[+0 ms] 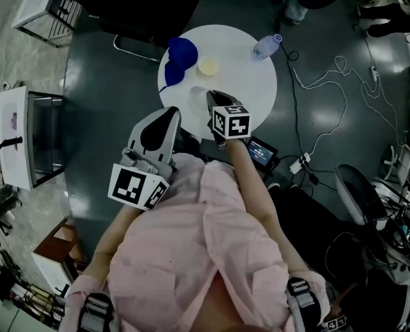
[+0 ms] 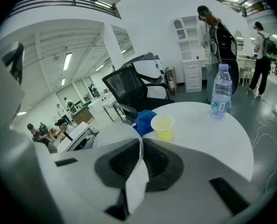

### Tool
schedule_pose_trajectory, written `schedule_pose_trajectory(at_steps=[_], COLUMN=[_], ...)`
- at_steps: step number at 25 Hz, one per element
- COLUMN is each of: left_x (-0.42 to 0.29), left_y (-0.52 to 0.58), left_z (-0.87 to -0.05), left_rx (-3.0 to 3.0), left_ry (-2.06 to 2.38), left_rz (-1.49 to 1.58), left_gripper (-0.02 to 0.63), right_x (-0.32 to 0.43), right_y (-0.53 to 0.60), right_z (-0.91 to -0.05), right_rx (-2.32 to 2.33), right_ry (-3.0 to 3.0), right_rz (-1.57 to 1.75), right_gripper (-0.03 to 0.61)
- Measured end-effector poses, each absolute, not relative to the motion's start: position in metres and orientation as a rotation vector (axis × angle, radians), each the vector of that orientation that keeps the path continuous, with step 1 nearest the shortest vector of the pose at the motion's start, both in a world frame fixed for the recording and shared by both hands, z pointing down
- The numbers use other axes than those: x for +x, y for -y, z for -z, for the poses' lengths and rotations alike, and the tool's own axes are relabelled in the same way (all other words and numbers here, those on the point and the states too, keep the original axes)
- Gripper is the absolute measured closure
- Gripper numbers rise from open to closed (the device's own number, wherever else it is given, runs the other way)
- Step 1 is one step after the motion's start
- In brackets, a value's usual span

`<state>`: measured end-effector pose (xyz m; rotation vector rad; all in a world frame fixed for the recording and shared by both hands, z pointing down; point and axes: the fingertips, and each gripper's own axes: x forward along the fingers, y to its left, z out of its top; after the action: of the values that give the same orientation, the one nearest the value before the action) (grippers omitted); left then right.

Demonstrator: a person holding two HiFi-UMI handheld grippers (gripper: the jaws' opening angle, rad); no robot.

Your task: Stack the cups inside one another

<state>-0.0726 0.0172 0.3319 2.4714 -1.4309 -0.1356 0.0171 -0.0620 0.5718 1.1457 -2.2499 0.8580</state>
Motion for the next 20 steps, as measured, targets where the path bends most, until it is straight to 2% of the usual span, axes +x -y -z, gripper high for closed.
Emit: schedule_pose_trajectory(at_steps=[20], left_x=[-0.044], left_y=[-0.028], left_z=[-0.335], left_rx=[2.528], left_ry=[1.346], left_rz=[0.126], left_gripper=[0.595], right_x=[0.085], right_y=[0.052], right_z=[-0.411], right_rx=[1.581], right_ry=[2.589], right_rz=[-0.746], right_gripper=[0.538])
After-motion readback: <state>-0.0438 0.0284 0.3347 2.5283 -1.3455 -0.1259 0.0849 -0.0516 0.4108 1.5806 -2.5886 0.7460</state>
